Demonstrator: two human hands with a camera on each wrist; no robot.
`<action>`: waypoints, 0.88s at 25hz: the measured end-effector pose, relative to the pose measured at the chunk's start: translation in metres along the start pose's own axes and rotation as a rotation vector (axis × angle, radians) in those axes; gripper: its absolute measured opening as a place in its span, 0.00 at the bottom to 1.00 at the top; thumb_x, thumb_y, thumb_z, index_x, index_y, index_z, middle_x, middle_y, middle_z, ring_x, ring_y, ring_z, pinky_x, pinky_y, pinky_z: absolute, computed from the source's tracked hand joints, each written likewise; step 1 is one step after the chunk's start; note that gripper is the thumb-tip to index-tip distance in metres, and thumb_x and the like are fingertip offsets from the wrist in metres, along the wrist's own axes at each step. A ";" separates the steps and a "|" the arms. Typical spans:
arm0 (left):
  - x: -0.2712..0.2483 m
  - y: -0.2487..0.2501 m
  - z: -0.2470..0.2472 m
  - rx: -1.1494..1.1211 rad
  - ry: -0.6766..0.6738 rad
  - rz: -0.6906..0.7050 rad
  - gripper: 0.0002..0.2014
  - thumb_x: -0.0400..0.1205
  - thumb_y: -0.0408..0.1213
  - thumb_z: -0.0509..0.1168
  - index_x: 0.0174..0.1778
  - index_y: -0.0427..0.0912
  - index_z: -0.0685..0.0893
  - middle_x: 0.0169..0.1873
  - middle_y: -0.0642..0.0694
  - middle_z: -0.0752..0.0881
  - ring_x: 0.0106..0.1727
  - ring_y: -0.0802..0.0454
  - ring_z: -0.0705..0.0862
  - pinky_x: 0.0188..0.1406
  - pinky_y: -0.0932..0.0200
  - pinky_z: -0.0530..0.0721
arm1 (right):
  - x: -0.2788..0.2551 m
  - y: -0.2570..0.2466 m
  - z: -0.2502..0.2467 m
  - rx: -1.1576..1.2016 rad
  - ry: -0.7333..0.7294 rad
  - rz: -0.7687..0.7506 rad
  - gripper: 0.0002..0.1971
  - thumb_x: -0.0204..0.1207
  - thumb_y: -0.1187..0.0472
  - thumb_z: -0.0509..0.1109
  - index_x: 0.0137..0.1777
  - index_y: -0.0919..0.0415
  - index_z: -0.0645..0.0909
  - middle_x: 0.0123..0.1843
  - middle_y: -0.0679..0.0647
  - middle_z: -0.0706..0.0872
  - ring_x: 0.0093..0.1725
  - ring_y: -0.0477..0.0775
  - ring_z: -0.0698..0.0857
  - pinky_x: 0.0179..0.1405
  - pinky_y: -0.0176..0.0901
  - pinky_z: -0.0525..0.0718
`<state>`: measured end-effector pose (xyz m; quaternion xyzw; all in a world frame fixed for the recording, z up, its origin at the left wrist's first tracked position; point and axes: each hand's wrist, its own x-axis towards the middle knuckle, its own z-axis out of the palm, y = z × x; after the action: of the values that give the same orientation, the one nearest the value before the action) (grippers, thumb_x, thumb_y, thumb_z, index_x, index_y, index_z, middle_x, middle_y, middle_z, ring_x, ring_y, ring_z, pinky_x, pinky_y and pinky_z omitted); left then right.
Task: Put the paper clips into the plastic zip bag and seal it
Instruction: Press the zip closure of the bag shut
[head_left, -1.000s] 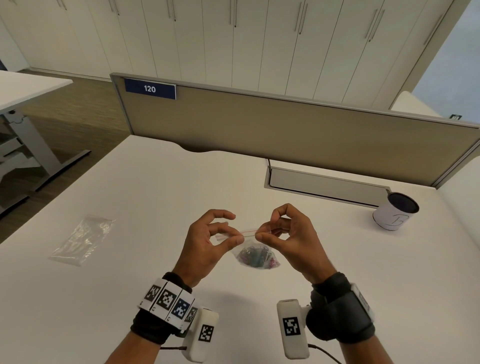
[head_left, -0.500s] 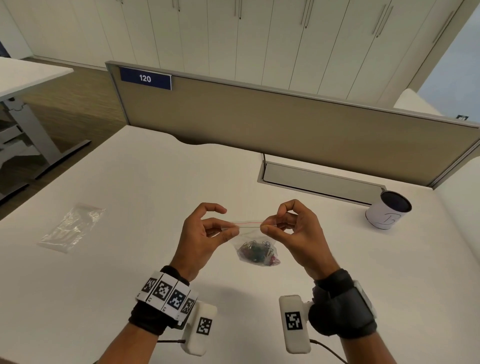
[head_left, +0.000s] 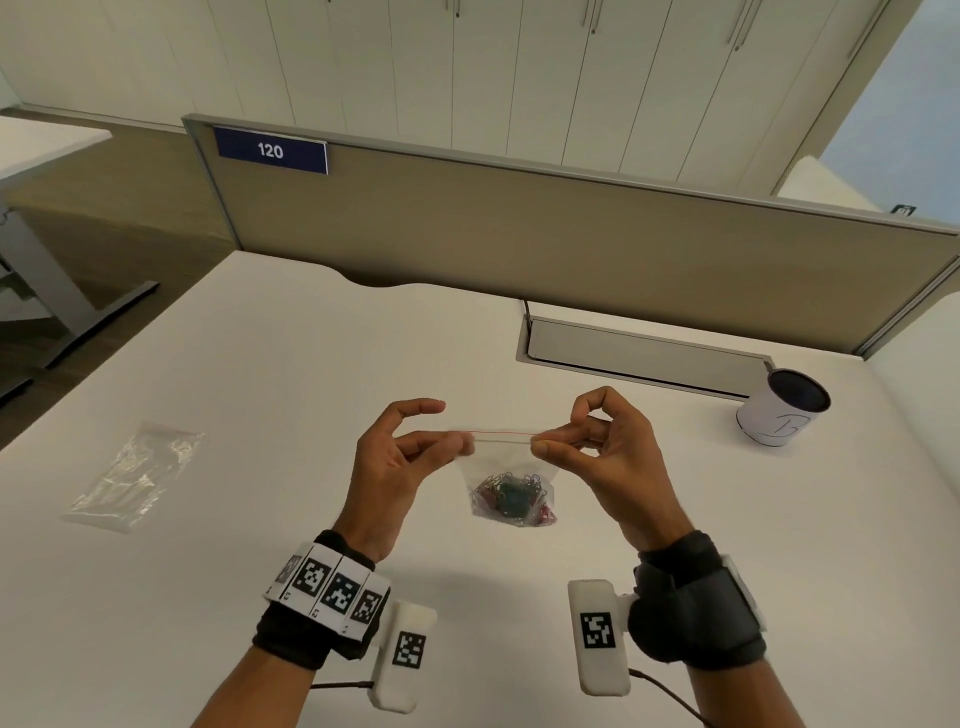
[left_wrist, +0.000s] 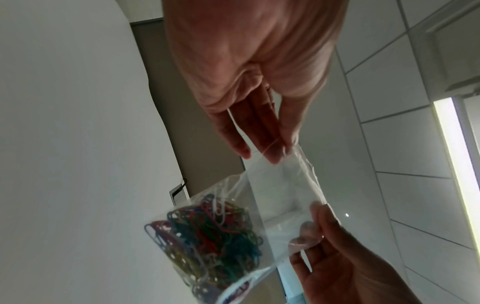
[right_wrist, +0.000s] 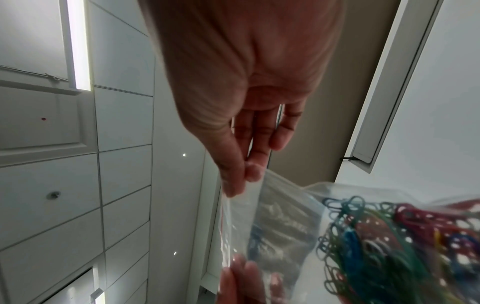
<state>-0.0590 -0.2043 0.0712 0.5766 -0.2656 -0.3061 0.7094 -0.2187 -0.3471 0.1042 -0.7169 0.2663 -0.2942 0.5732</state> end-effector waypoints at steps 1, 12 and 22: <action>0.004 0.002 -0.004 0.005 0.017 0.008 0.19 0.70 0.33 0.75 0.55 0.38 0.79 0.39 0.35 0.93 0.47 0.41 0.92 0.60 0.48 0.85 | 0.002 -0.001 0.003 -0.005 0.007 0.007 0.18 0.65 0.67 0.81 0.44 0.67 0.73 0.37 0.54 0.94 0.41 0.49 0.93 0.44 0.32 0.87; 0.038 0.000 -0.041 -0.097 -0.151 -0.064 0.30 0.71 0.27 0.76 0.66 0.42 0.70 0.51 0.37 0.91 0.54 0.45 0.88 0.54 0.54 0.87 | 0.025 -0.002 0.049 -0.018 -0.001 0.024 0.17 0.66 0.63 0.80 0.45 0.65 0.73 0.39 0.57 0.94 0.44 0.50 0.92 0.53 0.45 0.84; 0.063 0.003 -0.053 0.111 -0.124 -0.049 0.21 0.71 0.29 0.76 0.54 0.44 0.73 0.42 0.40 0.94 0.48 0.42 0.91 0.49 0.55 0.89 | 0.047 0.015 0.081 -0.081 -0.075 0.041 0.19 0.66 0.61 0.81 0.50 0.62 0.75 0.42 0.49 0.90 0.45 0.49 0.91 0.44 0.42 0.91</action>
<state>0.0228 -0.2159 0.0650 0.6015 -0.3113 -0.3431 0.6509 -0.1276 -0.3301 0.0810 -0.7444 0.2709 -0.2445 0.5593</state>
